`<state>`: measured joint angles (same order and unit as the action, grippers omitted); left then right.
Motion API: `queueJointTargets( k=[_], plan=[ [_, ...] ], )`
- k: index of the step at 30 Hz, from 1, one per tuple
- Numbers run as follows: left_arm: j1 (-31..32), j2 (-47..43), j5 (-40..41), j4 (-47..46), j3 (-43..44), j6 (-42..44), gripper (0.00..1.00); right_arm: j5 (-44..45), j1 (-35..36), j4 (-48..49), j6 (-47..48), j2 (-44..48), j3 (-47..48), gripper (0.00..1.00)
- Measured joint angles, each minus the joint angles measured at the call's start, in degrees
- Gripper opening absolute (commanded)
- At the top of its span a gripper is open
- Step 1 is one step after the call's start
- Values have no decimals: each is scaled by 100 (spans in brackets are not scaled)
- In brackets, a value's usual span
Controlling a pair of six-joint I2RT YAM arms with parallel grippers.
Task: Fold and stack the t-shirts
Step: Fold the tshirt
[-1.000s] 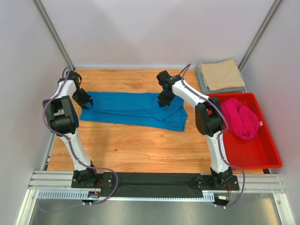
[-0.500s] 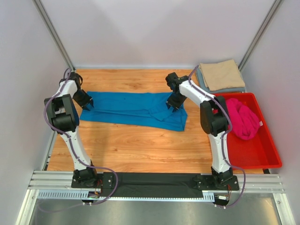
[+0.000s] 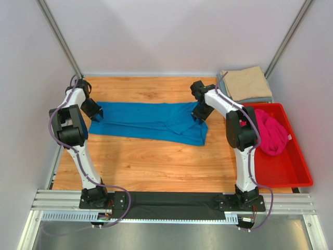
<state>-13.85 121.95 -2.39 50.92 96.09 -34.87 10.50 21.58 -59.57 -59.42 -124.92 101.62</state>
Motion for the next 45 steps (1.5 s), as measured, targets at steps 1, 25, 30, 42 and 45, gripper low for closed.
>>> queueJointTargets(
  k=[1,25,30,42,45],
  plan=[
    [2,0,4,0,9,0,40,4,-4,15,0,2,-20,36],
    [20,378,144,129,551,-90,40,-155,-282,332,-74,-175,380,0],
    [22,487,144,164,616,-103,40,-225,-396,345,-96,-219,422,0],
    [37,601,299,358,774,-103,41,-304,-474,195,-188,-376,643,31],
    [35,601,343,505,911,-90,43,-291,-463,-24,-188,-385,914,37]
  ],
)
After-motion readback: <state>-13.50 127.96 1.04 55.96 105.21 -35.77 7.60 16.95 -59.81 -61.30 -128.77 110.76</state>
